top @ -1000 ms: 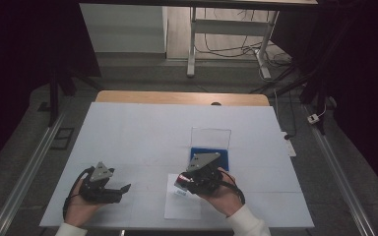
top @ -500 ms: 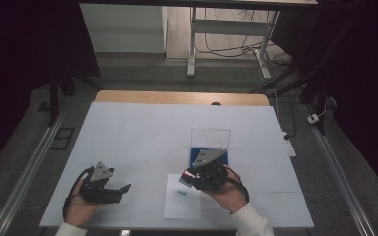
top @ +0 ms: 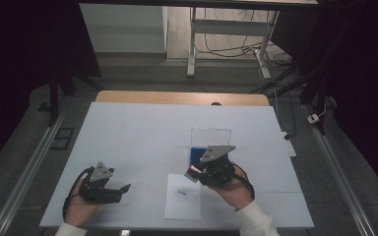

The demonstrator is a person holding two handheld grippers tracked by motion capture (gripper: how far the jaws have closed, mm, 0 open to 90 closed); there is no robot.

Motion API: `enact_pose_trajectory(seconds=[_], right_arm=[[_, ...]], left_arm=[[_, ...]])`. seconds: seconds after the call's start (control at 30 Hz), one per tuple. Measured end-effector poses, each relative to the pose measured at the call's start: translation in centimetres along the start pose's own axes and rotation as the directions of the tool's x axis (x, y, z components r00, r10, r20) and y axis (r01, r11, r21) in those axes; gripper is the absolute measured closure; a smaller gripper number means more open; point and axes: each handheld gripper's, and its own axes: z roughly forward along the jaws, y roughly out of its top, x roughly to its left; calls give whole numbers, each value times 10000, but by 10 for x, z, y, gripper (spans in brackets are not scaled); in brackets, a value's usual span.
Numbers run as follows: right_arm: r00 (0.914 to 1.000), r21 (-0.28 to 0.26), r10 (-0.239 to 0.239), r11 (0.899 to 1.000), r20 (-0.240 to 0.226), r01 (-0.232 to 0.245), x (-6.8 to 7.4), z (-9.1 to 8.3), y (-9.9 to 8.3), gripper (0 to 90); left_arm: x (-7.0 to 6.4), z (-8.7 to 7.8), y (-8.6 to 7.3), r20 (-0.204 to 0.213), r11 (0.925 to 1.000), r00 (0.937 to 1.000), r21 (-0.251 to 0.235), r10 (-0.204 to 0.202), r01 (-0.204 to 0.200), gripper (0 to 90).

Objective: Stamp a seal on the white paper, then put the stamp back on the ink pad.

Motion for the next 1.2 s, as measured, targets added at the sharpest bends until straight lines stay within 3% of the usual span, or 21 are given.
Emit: enact_pose_trajectory(seconds=[0.53, 1.2], right_arm=[[9968, -86, 314, 9995, 734, -308, -22, -10, -7, 690], [9906, -60, 497, 9988, 1274, -493, -40, -9, -9, 690]], left_arm=[[0, 1, -1, 15, 10000, 10000, 40, -3, 3, 177], [1, 1, -3, -13, 9999, 10000, 112, -48, 48, 177]])
